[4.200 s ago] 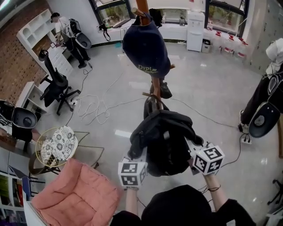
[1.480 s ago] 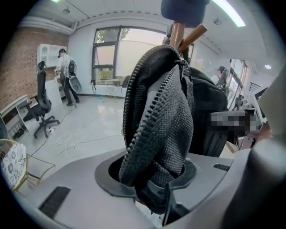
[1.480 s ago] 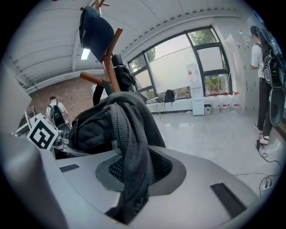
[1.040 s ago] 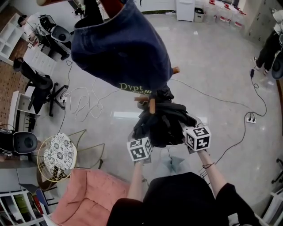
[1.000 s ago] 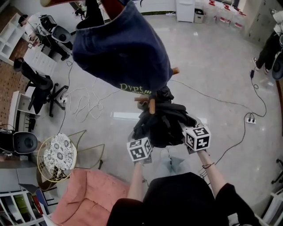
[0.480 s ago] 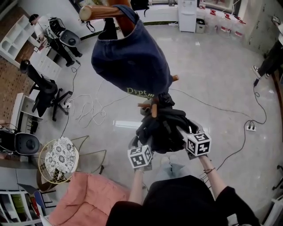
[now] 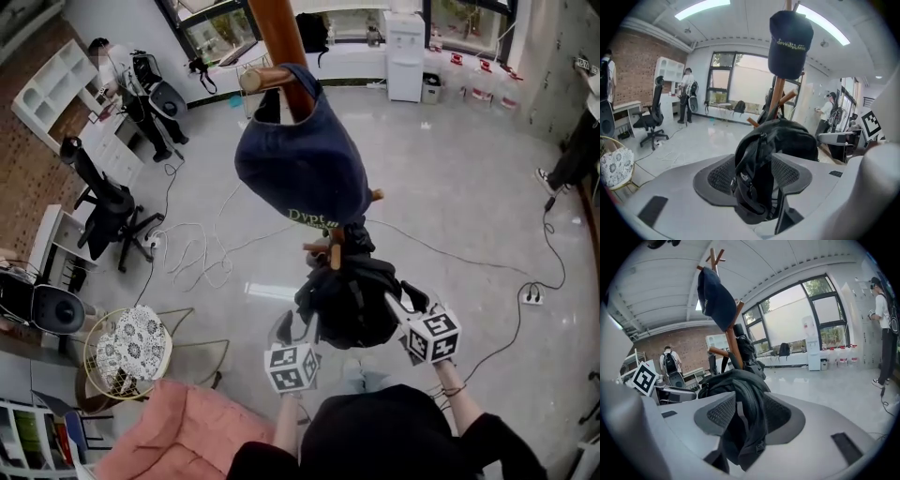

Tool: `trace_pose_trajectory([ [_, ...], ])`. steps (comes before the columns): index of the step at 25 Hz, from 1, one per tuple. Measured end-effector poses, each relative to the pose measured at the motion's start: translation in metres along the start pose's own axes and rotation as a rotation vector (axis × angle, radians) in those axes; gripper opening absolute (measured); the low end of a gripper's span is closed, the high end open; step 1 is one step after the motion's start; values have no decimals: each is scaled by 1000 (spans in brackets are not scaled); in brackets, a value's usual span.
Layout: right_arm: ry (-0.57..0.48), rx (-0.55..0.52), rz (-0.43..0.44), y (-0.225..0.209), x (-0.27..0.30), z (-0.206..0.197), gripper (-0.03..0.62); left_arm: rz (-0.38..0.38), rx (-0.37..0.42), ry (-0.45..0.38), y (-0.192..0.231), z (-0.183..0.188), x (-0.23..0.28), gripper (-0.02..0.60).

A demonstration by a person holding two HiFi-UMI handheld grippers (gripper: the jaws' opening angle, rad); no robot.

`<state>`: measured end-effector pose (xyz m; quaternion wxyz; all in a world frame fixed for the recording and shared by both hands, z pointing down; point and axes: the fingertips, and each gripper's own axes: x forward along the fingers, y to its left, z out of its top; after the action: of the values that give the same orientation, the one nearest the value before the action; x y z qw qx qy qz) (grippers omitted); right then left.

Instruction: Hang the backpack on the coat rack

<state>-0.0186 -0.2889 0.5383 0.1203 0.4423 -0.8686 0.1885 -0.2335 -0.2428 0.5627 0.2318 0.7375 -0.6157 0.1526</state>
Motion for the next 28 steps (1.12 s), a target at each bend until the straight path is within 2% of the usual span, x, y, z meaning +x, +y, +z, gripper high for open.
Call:
trace_pose_trajectory([
  [2, -27, -9, 2, 6, -6, 12, 150, 16, 28, -39, 0, 16, -10, 190],
  [4, -51, -16, 2, 8, -11, 22, 107, 38, 47, -69, 0, 28, -16, 78],
  [5, -59, -18, 2, 10, -13, 26, 95, 41, 51, -80, 0, 34, -19, 52],
  [12, -153, -51, 40, 20, -32, 69, 28, 4, 86, -169, -10, 69, -47, 18],
  [20, -255, -69, 62, 33, -54, 112, 14, -16, 127, -264, -9, 102, -83, 15],
  [28, -321, -93, 57, 35, -60, 135, 14, 9, 149, -330, 5, 125, -90, 15],
])
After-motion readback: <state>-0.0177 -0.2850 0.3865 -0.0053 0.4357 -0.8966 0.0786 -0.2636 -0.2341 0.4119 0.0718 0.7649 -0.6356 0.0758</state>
